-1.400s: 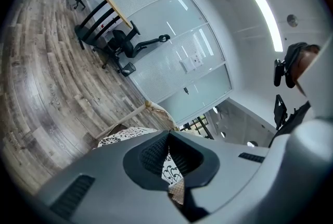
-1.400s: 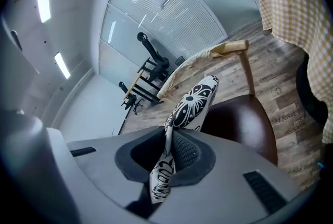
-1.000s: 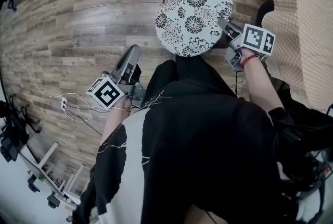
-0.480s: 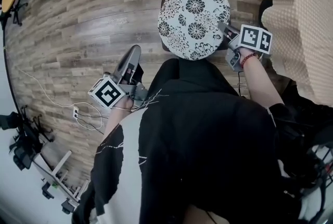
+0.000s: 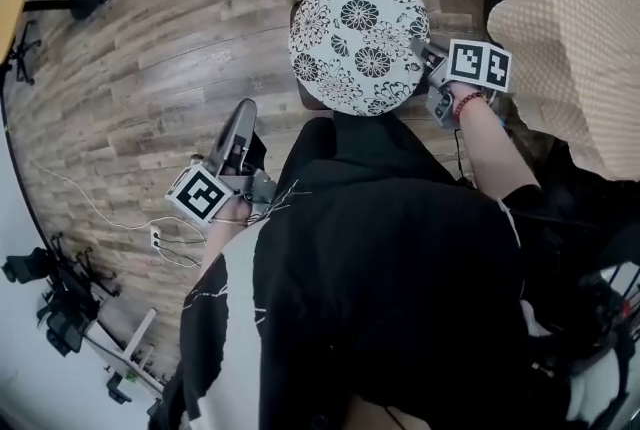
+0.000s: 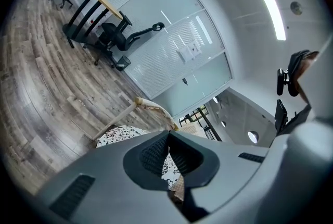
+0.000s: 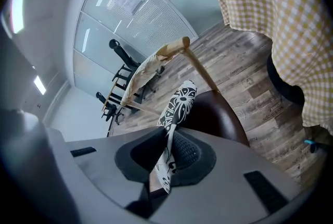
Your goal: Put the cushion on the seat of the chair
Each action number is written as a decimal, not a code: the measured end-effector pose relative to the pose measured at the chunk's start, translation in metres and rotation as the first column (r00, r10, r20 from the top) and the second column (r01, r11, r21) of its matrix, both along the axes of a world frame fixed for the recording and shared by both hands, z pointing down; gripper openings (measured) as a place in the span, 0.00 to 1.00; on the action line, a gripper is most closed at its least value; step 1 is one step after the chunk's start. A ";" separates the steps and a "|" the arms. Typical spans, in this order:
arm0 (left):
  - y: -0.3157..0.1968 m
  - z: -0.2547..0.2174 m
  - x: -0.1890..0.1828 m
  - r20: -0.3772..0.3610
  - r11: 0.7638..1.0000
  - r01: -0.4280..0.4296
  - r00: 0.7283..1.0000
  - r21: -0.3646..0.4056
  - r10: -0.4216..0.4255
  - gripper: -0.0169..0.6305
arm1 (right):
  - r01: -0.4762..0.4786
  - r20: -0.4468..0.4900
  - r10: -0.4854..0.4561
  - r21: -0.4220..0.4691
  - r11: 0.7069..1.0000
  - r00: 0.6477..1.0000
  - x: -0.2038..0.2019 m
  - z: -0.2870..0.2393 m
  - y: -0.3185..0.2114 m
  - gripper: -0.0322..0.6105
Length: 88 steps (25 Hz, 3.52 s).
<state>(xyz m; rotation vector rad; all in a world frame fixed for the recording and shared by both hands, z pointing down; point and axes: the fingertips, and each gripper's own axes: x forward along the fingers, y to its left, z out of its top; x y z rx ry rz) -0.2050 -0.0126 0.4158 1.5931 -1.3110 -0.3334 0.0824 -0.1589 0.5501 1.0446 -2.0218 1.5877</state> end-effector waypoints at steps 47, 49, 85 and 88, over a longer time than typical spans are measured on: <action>-0.062 0.044 0.012 -0.049 0.990 -0.095 0.995 -0.106 0.090 0.05 | -0.051 -0.189 0.015 -0.188 0.981 0.982 0.030 0.086 -0.009 0.10; -0.067 0.048 0.015 -0.047 0.988 -0.099 0.994 -0.115 0.094 0.05 | -0.047 -0.193 0.008 -0.197 0.979 0.981 0.033 0.093 -0.011 0.10; -0.122 0.060 0.052 -0.004 0.963 -0.201 0.979 -0.180 0.203 0.05 | 0.005 -0.228 -0.094 -0.364 0.931 0.969 0.050 0.148 -0.016 0.10; -0.121 0.061 0.049 0.012 0.962 -0.194 0.980 -0.194 0.200 0.05 | 0.016 -0.231 -0.109 -0.372 0.928 0.967 0.050 0.152 -0.018 0.10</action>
